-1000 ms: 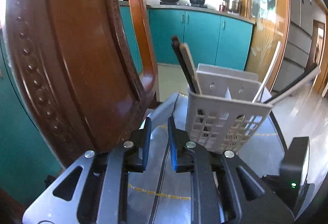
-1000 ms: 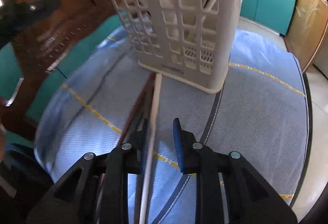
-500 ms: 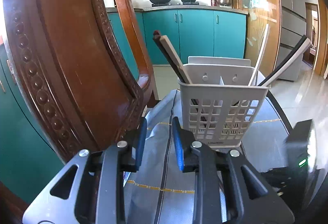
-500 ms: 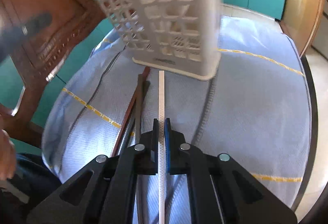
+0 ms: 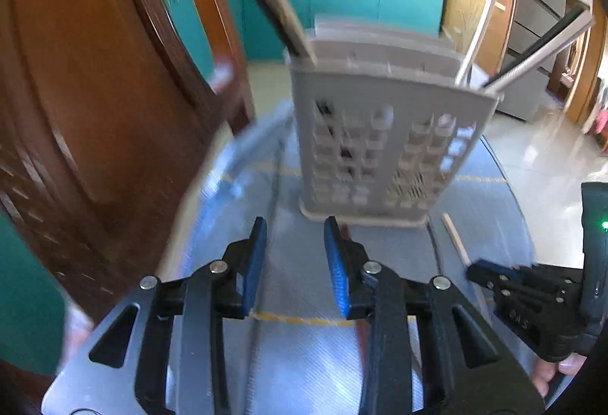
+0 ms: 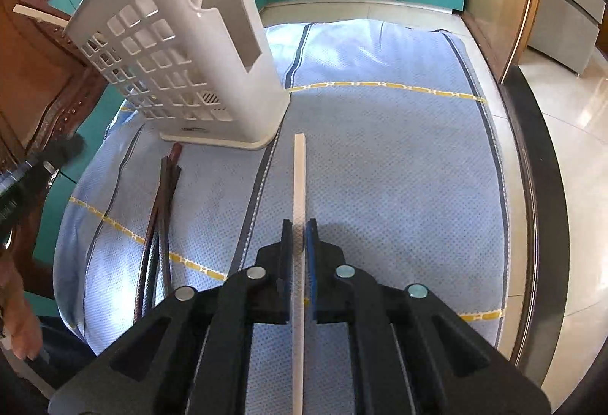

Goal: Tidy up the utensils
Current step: 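Close the right tool on a light chopstick while the left tool grasps a dark brown one, then lift both held chopsticks up above the white holder with both tools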

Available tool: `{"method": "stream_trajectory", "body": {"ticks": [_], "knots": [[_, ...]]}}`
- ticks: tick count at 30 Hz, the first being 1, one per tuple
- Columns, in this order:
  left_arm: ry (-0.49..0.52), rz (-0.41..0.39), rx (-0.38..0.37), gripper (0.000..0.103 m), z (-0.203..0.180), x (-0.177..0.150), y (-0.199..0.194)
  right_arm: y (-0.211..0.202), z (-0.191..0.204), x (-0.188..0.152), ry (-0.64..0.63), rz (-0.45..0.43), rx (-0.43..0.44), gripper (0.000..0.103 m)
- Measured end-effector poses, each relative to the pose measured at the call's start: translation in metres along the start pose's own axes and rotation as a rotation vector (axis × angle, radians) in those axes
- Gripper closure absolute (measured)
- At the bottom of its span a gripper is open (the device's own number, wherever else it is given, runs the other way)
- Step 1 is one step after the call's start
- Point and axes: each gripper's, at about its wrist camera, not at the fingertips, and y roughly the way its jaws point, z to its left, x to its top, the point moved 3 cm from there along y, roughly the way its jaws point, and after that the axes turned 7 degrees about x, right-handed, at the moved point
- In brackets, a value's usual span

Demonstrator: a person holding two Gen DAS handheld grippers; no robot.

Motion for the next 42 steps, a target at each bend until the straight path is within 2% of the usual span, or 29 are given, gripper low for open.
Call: {"method": "stream_trajectory", "body": {"ticks": [2, 5, 12, 16, 19, 24, 31, 32, 33, 34, 37, 39, 42], "knots": [[-0.027, 0.095, -0.069, 0.071, -0.001, -0.007, 0.017, -0.002, 0.002, 0.000, -0.002, -0.002, -0.001, 0.093], [-0.015, 0.168, -0.105, 0.071, -0.008, -0.017, 0.034, 0.000, 0.006, -0.001, -0.002, -0.003, -0.008, 0.092], [0.070, 0.231, -0.104, 0.071, -0.030, -0.039, 0.053, 0.004, 0.007, 0.001, -0.007, 0.010, -0.008, 0.088], [0.100, 0.216, -0.082, 0.071, -0.037, -0.040, 0.055, 0.005, 0.005, 0.000, -0.009, 0.015, -0.018, 0.087], [0.113, 0.221, -0.041, 0.067, -0.040, -0.039, 0.058, 0.006, 0.004, 0.000, -0.014, 0.014, -0.030, 0.087], [0.119, 0.235, -0.023, 0.066, -0.037, -0.038, 0.069, 0.007, 0.005, -0.001, -0.025, 0.009, -0.051, 0.084], [0.100, 0.232, -0.030, 0.068, -0.039, -0.042, 0.075, 0.013, 0.018, -0.002, -0.117, -0.013, -0.106, 0.083], [0.092, 0.236, -0.036, 0.071, -0.040, -0.041, 0.077, 0.015, 0.020, -0.002, -0.130, -0.016, -0.109, 0.084], [0.088, 0.236, -0.037, 0.083, -0.037, -0.034, 0.072, 0.015, 0.021, -0.002, -0.141, -0.016, -0.110, 0.096], [0.083, 0.234, -0.039, 0.091, -0.035, -0.030, 0.069, 0.015, 0.023, -0.003, -0.149, -0.015, -0.104, 0.097], [0.062, 0.240, -0.049, 0.096, -0.030, -0.023, 0.071, 0.016, 0.030, -0.005, -0.158, -0.005, -0.037, 0.097], [0.025, 0.245, -0.074, 0.096, -0.023, -0.020, 0.070, 0.009, 0.034, -0.005, -0.175, -0.034, -0.026, 0.097], [0.022, 0.174, -0.071, 0.096, -0.013, -0.009, 0.052, -0.019, 0.039, 0.000, -0.184, -0.117, 0.036, 0.097]]}}
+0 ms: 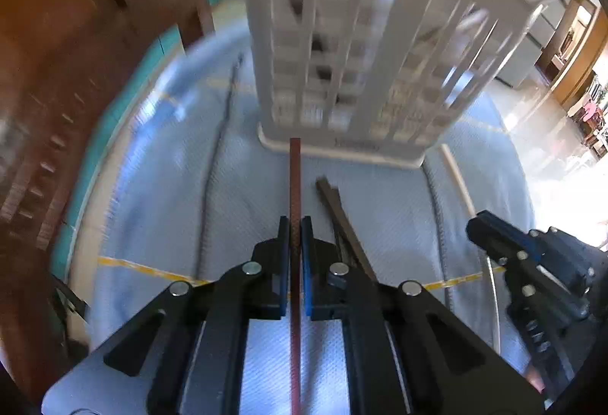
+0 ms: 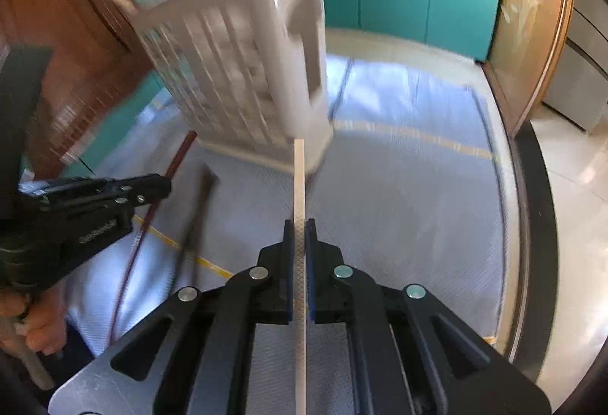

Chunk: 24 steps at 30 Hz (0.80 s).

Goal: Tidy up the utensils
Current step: 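Lift both held chopsticks up above the white holder with both tools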

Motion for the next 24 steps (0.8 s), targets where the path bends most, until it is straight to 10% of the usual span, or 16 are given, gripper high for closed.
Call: {"method": "stream_trajectory", "body": {"ticks": [13, 24], "knots": [[0.055, -0.464, -0.220, 0.096, 0.017, 0.010, -0.170, -0.165, 0.002, 0.040, 0.018, -0.465, 0.269, 0.097], [-0.072, -0.721, -0.182, 0.096, 0.033, 0.098, -0.256, -0.228, 0.008, 0.139, 0.085, -0.732, 0.281, 0.097]]}}
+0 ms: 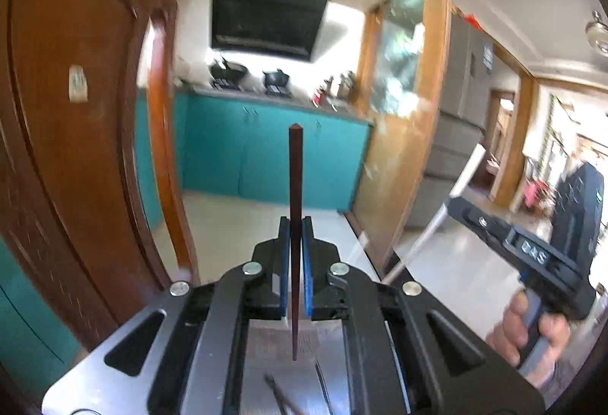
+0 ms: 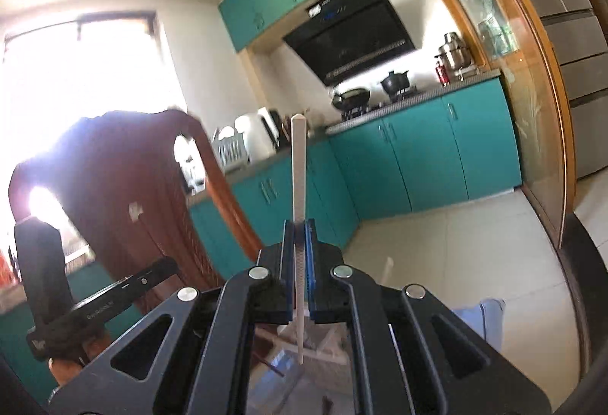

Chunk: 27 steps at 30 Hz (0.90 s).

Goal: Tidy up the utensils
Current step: 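Lift both held chopsticks up above the white holder with both tools, then open both tools to drop the chopsticks into the holder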

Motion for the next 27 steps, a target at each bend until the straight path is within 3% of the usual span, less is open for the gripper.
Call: {"method": "stream_trajectory", "body": {"ticks": [4, 10, 21, 27], "knots": [[0.034, -0.080, 0.145, 0.096, -0.005, 0.005, 0.018, 0.015, -0.007, 0.000, -0.014, -0.039, -0.065, 0.097], [0.092, -0.084, 0.211, 0.096, -0.013, 0.000, 0.038, 0.045, -0.018, -0.018, -0.060, 0.006, -0.121, 0.097], [0.071, -0.088, 0.227, 0.096, -0.011, 0.001, 0.035, 0.065, -0.018, -0.035, -0.077, 0.047, -0.148, 0.097], [-0.030, -0.108, 0.211, 0.096, 0.010, 0.008, 0.037, 0.077, -0.019, -0.045, -0.087, 0.072, -0.157, 0.097]]}}
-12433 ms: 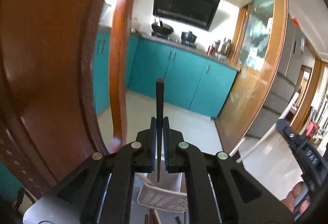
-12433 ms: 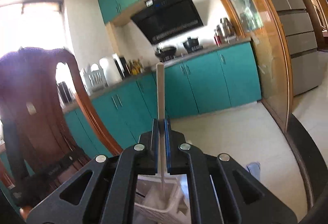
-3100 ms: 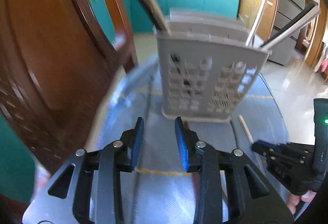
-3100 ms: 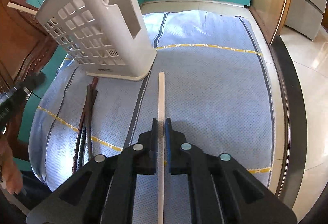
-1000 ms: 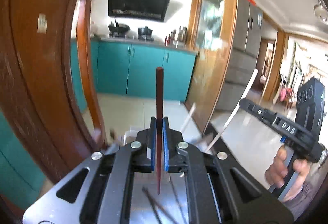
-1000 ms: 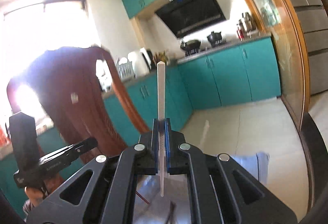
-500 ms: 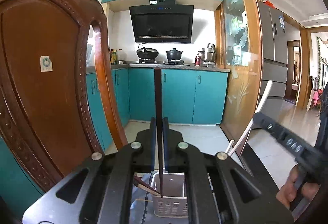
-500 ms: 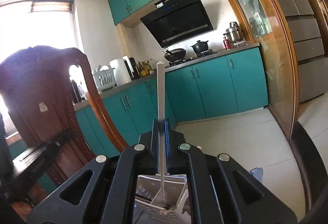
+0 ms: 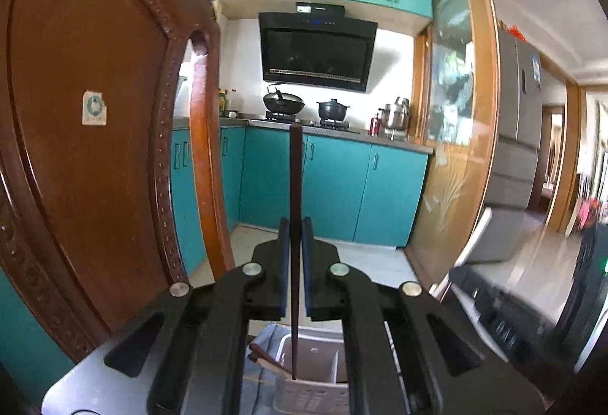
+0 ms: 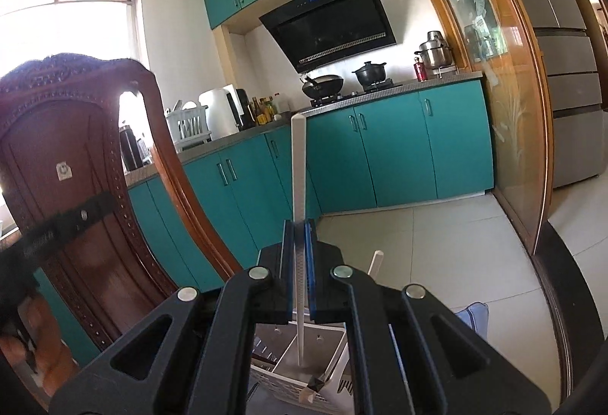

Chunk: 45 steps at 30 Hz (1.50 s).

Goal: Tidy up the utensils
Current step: 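Open both tools to drop the chopsticks into the holder, then close the right tool on a dark chopstick while the left tool grasps a black one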

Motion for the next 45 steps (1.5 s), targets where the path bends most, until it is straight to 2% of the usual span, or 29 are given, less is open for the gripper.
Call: {"method": "stream_trajectory", "body": {"ticks": [4, 7, 11, 17, 25, 29, 31, 32, 33, 36, 41, 43, 45], "knots": [[-0.077, 0.013, -0.011, 0.096, 0.009, 0.000, 0.012, 0.008, 0.001, -0.008, -0.017, 0.023, -0.011, 0.097], [-0.092, 0.036, -0.010, 0.096, 0.007, -0.006, 0.022, 0.012, -0.001, -0.012, -0.022, 0.040, -0.013, 0.097], [-0.036, 0.071, 0.043, 0.096, -0.003, -0.024, 0.038, 0.013, -0.001, -0.018, -0.045, 0.060, -0.022, 0.097], [0.021, 0.141, 0.073, 0.096, -0.011, -0.052, 0.054, 0.011, 0.002, -0.027, -0.075, 0.080, -0.022, 0.097], [0.060, 0.156, 0.090, 0.096, -0.010, -0.059, 0.054, 0.010, 0.006, -0.034, -0.104, 0.096, -0.041, 0.095], [0.051, 0.134, 0.092, 0.096, -0.004, -0.055, 0.044, 0.002, 0.004, -0.030, -0.092, 0.079, -0.042, 0.086], [0.054, 0.125, 0.089, 0.096, -0.004, -0.053, 0.041, -0.006, 0.004, -0.027, -0.086, 0.049, -0.042, 0.072], [0.057, 0.120, 0.089, 0.094, -0.004, -0.054, 0.038, -0.013, 0.004, -0.025, -0.083, 0.022, -0.036, 0.067], [0.060, 0.114, 0.090, 0.092, -0.004, -0.055, 0.034, -0.019, 0.005, -0.023, -0.083, 0.000, -0.031, 0.057], [0.055, 0.097, 0.093, 0.087, -0.002, -0.060, 0.025, -0.043, 0.011, -0.021, -0.101, -0.071, 0.011, 0.047], [0.094, 0.069, 0.095, 0.078, 0.002, -0.086, 0.007, -0.071, 0.030, -0.047, -0.226, -0.087, 0.107, 0.043], [0.135, 0.062, 0.119, 0.075, 0.004, -0.098, 0.000, -0.079, 0.038, -0.069, -0.287, -0.052, 0.139, 0.043], [0.166, 0.081, 0.140, 0.071, 0.009, -0.111, -0.005, -0.079, 0.043, -0.098, -0.325, 0.034, 0.176, 0.043]]}}
